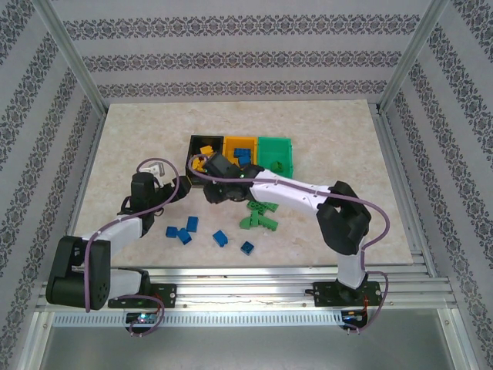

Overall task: Sort the legos into containers by color
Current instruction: Place the lego in the container.

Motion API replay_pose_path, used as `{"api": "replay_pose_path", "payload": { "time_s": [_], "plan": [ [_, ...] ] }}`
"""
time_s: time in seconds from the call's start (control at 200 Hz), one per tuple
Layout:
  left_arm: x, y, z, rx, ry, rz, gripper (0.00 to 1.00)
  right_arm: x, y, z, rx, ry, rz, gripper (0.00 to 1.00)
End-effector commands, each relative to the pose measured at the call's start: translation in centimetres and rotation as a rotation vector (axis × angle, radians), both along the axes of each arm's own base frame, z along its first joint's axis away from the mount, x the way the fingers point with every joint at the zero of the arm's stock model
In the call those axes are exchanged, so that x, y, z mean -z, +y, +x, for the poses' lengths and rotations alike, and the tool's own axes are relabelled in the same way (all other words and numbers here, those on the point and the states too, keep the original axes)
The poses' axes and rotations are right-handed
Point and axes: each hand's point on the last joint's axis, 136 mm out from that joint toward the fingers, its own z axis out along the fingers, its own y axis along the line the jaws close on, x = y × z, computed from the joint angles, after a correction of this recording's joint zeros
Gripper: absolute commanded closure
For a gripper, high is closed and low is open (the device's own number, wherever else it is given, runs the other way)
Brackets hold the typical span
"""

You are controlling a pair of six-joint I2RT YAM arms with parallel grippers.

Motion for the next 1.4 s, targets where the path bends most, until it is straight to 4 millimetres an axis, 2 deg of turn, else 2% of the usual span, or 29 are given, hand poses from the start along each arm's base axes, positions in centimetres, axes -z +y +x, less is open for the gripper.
{"api": "replay_pose_path", "payload": {
  "time_s": [0.0, 0.2, 0.395, 0.759, 1.024, 1.139, 1.234, 1.314, 1.394],
  "plan": [
    [-1.1, 1.0, 0.2, -0.048, -0.049, -0.007, 0.18, -2.9, 1.0, 3.1, -0.013, -0.089, 0.051, 0.66],
    [-1.3, 0.8, 0.2, -0.039, -0.054, -0.037, 0.18, -3.6, 1.9, 8.5, 0.012, -0.14, 0.077, 0.66],
    [-1.4, 1.0, 0.2, -0.046, -0.056, -0.036, 0.18, -3.0, 2.5, 11.6, 0.036, -0.137, 0.08, 0.66],
    [-1.5, 1.0, 0.2, -0.04, -0.062, -0.047, 0.18, 0.3, 2.6, 13.6, 0.061, -0.107, 0.044, 0.66],
    [-1.5, 0.9, 0.3, -0.037, -0.06, -0.05, 0.18, 1.6, 3.7, 15.2, 0.067, -0.084, 0.058, 0.66],
    [-1.6, 0.9, 0.2, -0.036, -0.064, -0.051, 0.18, 1.9, 4.1, 15.9, 0.074, -0.083, 0.064, 0.64],
    [-1.7, 0.9, 0.2, -0.035, -0.066, -0.052, 0.18, 1.9, 4.5, 16.2, 0.069, -0.071, 0.084, 0.56],
    [-1.7, 1.0, 0.2, -0.037, -0.065, -0.051, 0.18, 1.2, 5.2, 15.7, 0.045, -0.055, 0.122, 0.49],
    [-1.7, 0.9, 0.2, -0.032, -0.067, -0.053, 0.18, 0.0, 5.6, 15.1, 0.028, -0.075, 0.133, 0.48]
  ]
}}
